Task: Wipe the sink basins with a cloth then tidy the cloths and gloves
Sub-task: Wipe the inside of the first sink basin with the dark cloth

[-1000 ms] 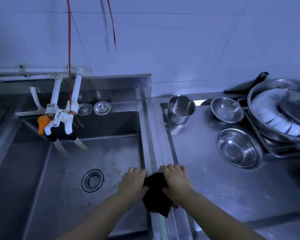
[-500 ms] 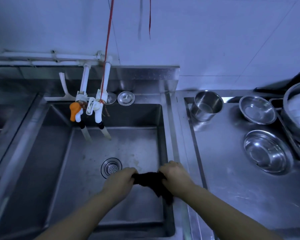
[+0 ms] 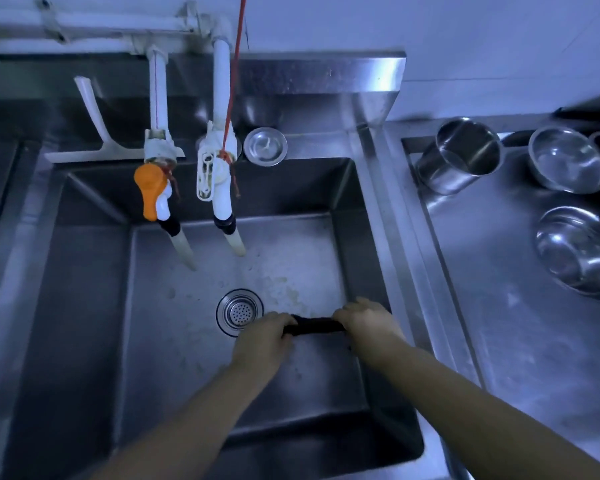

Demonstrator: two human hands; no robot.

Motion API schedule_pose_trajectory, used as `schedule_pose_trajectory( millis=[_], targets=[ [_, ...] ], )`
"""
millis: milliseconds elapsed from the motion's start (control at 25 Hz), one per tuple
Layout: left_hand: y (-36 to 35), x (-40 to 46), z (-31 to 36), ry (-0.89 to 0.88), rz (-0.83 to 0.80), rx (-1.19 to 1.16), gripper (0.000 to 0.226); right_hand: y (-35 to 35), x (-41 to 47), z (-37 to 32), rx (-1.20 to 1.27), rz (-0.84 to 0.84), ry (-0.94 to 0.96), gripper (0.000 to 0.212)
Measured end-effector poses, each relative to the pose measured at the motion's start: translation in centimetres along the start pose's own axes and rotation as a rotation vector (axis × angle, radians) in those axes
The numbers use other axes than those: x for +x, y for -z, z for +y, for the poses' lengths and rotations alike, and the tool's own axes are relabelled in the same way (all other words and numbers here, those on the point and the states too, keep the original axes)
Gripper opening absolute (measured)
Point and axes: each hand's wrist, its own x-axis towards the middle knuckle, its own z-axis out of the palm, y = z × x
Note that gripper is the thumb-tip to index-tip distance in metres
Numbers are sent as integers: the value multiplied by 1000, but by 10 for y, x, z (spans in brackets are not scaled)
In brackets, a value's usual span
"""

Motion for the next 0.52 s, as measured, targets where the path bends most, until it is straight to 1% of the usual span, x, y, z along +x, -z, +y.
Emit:
schedule_pose_trajectory(
  millis=[80,160,200,240,280,360,400,440,520],
  targets=[
    [-17,0,-15,-70,-92,14,34,-16,-9,-8,-17,-31,-41,31],
    [-38,-7,-35,-122,-290,59,38,-41,-20,-18,41,-252,-81,30],
    [-47,-10,-45,-132,-404,90,38,-53,-24,-23,57,-414,-101,30],
    [-56,-12,-54,-138,-482,134,37,-63,-27,-26,78,-495,-118,30],
    [-62,-13,-62,-147,-519,179,36,-66,-28,-28,110,-483,-141,31],
    [-72,-9,-70,-204,-523,274,35,-59,-28,-29,124,-392,-147,34],
    [-75,-6,-69,-256,-512,319,35,-51,-28,-28,101,-287,-107,33],
    [-78,-3,-67,-314,-499,359,36,-39,-26,-25,81,-151,-49,28],
    [-91,7,-62,-452,-470,414,38,-18,-21,-11,60,183,69,17]
  ],
)
